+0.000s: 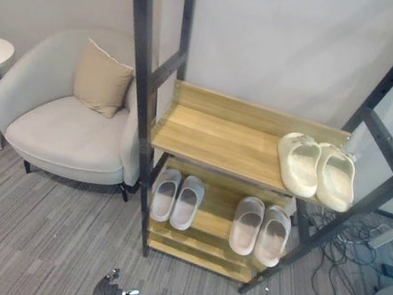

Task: Organize the slippers on the shoe rack

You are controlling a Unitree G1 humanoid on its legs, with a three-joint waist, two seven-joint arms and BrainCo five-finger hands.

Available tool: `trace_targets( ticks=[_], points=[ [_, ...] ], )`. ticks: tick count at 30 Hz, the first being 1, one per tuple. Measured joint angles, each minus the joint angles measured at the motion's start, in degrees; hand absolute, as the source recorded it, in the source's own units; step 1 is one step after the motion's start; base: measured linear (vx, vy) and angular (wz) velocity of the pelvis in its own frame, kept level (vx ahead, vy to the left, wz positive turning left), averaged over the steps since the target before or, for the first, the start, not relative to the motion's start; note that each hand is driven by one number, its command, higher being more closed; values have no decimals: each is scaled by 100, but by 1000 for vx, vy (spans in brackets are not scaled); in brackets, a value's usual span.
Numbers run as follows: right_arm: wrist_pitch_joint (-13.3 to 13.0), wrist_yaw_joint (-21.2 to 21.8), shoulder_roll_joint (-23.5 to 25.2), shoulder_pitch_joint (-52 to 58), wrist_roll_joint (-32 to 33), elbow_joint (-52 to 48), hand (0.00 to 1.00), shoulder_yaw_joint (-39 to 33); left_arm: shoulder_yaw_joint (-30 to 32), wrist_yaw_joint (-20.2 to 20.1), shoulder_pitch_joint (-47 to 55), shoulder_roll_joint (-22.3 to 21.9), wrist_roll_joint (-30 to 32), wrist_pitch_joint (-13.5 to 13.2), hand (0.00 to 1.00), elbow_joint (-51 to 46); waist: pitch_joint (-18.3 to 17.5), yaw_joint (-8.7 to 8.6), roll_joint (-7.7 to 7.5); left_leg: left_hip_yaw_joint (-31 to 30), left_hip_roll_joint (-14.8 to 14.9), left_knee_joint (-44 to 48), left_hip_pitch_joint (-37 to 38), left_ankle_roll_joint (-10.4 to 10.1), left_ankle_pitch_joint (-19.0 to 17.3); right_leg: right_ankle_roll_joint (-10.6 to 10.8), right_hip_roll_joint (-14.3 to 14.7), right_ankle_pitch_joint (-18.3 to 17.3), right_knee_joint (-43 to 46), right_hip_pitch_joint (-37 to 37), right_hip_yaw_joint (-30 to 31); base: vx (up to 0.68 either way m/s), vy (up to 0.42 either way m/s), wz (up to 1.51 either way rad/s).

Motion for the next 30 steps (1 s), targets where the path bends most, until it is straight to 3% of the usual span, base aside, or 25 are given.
trace_targets(
  ticks=[3, 6, 7, 10, 12, 13, 15, 16, 20, 22, 24, 25, 27, 30],
  points=[
    [-1, -5, -8, -87, -42, 70, 0, -52, 194, 15, -34, -75, -3, -13, 0, 85, 78, 2, 53, 13, 7, 351, -86, 51, -236, 10, -48, -224, 435, -162, 64, 73, 8, -6],
    [22, -10, -37, -275, -169, 123, 0, -45, 255, 31, -162, -137, -2, -15, 0, 147, 289, 8, 92, -45, -4, 1337, -445, 124, -800, 173, -339, -862, 1912, -639, 85, 57, 37, 17],
    [28, -13, -92, -361, -197, 110, 0, -40, 223, 39, -252, -143, -1, -5, 0, 234, 415, 0, 170, -184, -2, 1504, -445, 133, -881, 217, -450, -889, 2868, -976, 195, 44, 45, 37],
    [30, -41, -37, -377, -195, 93, 0, -37, 205, 110, -308, -136, 2, 16, 0, 174, 464, -20, 43, -721, -155, 1560, -433, 160, -883, 144, -513, -960, 4016, -1421, 889, 73, -1, 91],
    [20, -49, -30, -388, -193, 71, 0, -35, 204, 160, -344, -112, 1, 26, 0, 176, 465, -62, -1, -1203, -208, 1655, -535, 151, -878, 77, -256, -1315, 3891, -1382, 1505, 114, -151, 154],
    [4, -56, -27, -392, -183, 60, 0, -40, 203, 184, -410, -118, 0, 26, 0, 176, 482, -73, 6, -1615, -268, 1717, -681, 87, -841, 47, 14, -1502, 3602, -1390, 2030, 75, -226, 155],
    [-3, -57, -5, -383, -117, 54, 0, -44, 194, 204, -488, -117, 0, 20, 0, 170, 485, -125, -21, -2103, -390, 1730, -864, -30, -770, 16, 208, -1477, 2954, -1283, 2572, 43, -262, 159],
    [0, -62, 22, -333, -89, 48, 0, -48, 178, 211, -550, -135, 2, 22, 0, 177, 483, -155, -91, -2411, -493, 1735, -968, -96, -740, 94, 120, -1659, 2608, -1092, 2592, 38, -293, 167],
    [0, -114, -148, -468, -81, -166, 0, -85, 147, 216, -556, -421, 0, -11, 0, 179, 571, -50, 265, -3032, -190, 1148, -1215, -469, -287, -163, 237, -1593, 2112, -974, 1746, -1, -229, 102],
    [-1, -119, -77, -571, -80, -169, 0, -69, 145, 218, -565, -429, 0, -11, 0, 178, 582, -44, 261, -3105, -111, 1074, -1431, -574, -75, -252, 285, -1525, 1980, -968, 1369, -16, -181, 106],
    [0, -133, 121, -786, -81, -161, 0, -67, 135, 247, -658, -422, 0, -18, 0, 149, 661, -34, 193, -2476, -5, 992, -1742, -458, 273, -371, 275, -1391, 1781, -961, 927, -60, -127, 108],
    [-9, -159, 225, -898, -78, -166, 0, -66, 102, 256, -708, -413, 2, -16, 0, 144, 685, -45, 156, -1534, 136, 1151, -1877, -229, 200, -434, 262, -1325, 1645, -960, 680, -44, -54, 90],
    [-11, -216, 297, -1000, -45, -195, 0, -39, -107, 256, -845, -420, 5, -9, 0, 145, 811, -108, 175, 493, 592, 2172, -2137, 108, -309, -478, 200, -1298, 1578, -840, 136, -24, -36, 127],
    [-7, -226, 281, -945, 19, -366, 0, -19, -326, 247, -894, -434, 125, -15, 0, 114, 859, -142, 311, 2241, 1108, 2827, -2127, 330, -893, -366, 145, -1376, 1599, -674, -543, -14, 92, 123]
  ],
)
